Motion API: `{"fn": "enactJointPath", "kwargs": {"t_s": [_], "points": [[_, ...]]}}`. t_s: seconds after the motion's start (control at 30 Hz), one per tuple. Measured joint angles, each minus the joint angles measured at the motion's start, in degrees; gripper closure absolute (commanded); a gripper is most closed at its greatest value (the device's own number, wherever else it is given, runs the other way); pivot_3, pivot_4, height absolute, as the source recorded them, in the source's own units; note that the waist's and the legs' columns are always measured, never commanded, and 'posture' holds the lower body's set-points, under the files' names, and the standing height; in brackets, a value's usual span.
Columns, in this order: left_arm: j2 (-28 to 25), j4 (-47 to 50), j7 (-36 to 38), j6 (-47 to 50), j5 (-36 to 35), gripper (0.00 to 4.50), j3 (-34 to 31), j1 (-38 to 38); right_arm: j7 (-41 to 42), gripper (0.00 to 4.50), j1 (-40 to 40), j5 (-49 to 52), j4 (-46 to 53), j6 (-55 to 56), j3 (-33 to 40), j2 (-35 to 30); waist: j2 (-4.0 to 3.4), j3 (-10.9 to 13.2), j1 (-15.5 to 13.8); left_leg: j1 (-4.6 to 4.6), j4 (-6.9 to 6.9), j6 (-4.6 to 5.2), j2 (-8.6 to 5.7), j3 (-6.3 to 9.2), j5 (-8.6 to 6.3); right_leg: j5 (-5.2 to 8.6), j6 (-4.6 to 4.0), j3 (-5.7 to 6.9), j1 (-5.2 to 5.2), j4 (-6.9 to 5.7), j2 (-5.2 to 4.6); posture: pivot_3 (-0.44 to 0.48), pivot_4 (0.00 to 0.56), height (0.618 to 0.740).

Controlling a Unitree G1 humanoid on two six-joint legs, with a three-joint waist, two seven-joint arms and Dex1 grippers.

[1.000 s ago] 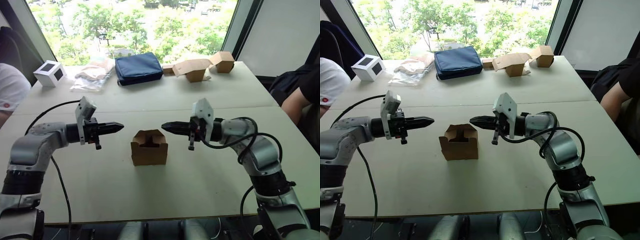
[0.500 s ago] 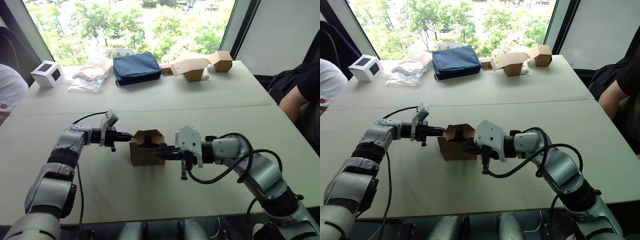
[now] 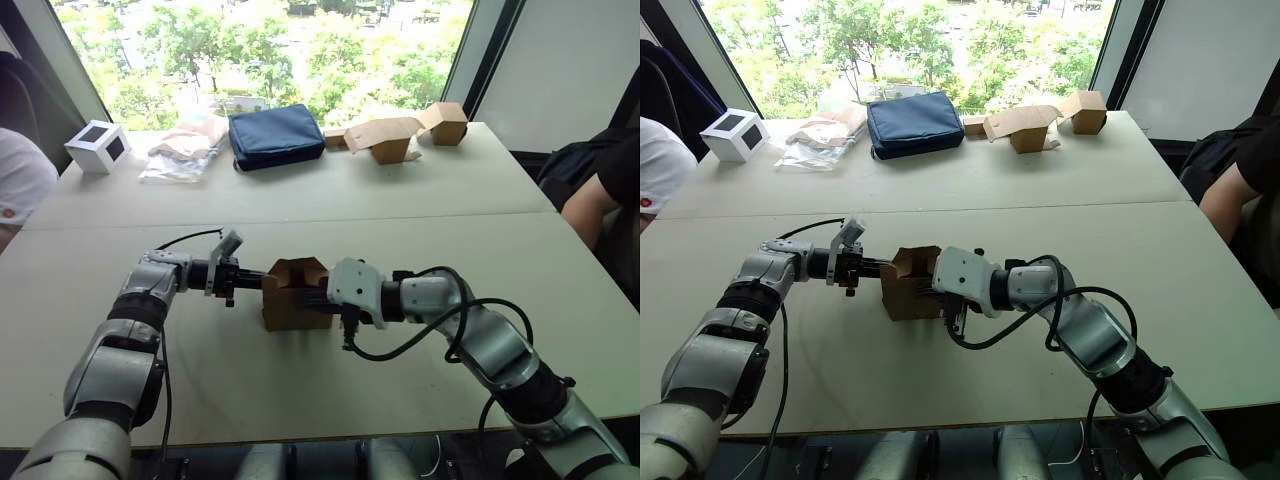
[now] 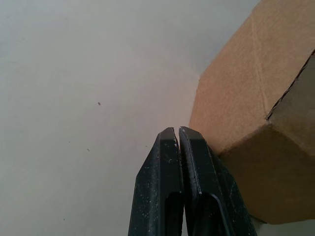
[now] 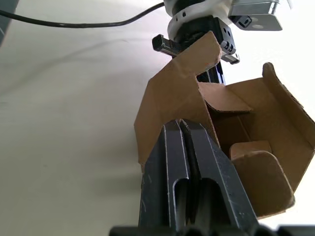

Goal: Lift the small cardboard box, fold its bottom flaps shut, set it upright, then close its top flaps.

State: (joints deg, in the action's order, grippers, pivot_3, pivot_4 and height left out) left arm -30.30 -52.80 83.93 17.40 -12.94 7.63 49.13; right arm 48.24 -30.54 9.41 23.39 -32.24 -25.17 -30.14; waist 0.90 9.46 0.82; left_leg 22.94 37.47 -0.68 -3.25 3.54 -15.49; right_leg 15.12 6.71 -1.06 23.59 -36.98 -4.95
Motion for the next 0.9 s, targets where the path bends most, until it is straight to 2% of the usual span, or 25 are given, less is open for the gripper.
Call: {"fn": "enactJointPath", "kwargs": {"t_s": [0.4, 0.57, 0.73, 0.9], "points": [[-0.2, 3.4, -0.4, 1.3, -0.1, 4.41, -0.6, -2.0, 0.5, 4.50, -0.6, -0.1, -4.8, 0.0, -0.3, 3.4, 0.00, 0.0, 0.0, 0.00, -0.01, 0.00, 0.01, 0.01, 0.00, 0.00, 0.00, 0.00, 0.03, -0.03, 0.02, 0.000, 0.150, 0.740], [-2.2, 7.0, -1.5, 2.5, -0.3, 4.41, -2.6, -4.6, 0.7, 4.50, -0.6, 0.3, -6.6, 0.0, -0.2, 4.7, 0.00, 0.0, 0.1, 0.00, -0.02, -0.01, 0.02, 0.02, 0.00, 0.00, 0.00, -0.02, 0.06, -0.05, 0.03, 0.000, 0.150, 0.740], [-8.5, 20.5, -5.6, 7.5, -3.5, 4.41, -9.1, -11.7, 1.2, 4.50, -1.4, 0.5, -9.0, 0.7, 0.8, 5.6, 0.00, 0.0, 0.3, 0.01, -0.06, -0.02, 0.06, 0.00, 0.01, 0.00, -0.01, -0.08, 0.15, -0.07, 0.04, 0.000, 0.150, 0.740], [-14.2, 45.7, -8.1, 19.1, -11.7, 4.41, -14.7, -21.8, 1.5, 4.50, -1.8, 1.1, -10.3, 0.9, 2.1, 6.9, -0.01, 0.0, -0.1, 0.04, -0.08, -0.04, 0.04, -0.01, 0.00, 0.00, -0.02, -0.13, 0.14, -0.04, -0.08, 0.000, 0.150, 0.740]]}}
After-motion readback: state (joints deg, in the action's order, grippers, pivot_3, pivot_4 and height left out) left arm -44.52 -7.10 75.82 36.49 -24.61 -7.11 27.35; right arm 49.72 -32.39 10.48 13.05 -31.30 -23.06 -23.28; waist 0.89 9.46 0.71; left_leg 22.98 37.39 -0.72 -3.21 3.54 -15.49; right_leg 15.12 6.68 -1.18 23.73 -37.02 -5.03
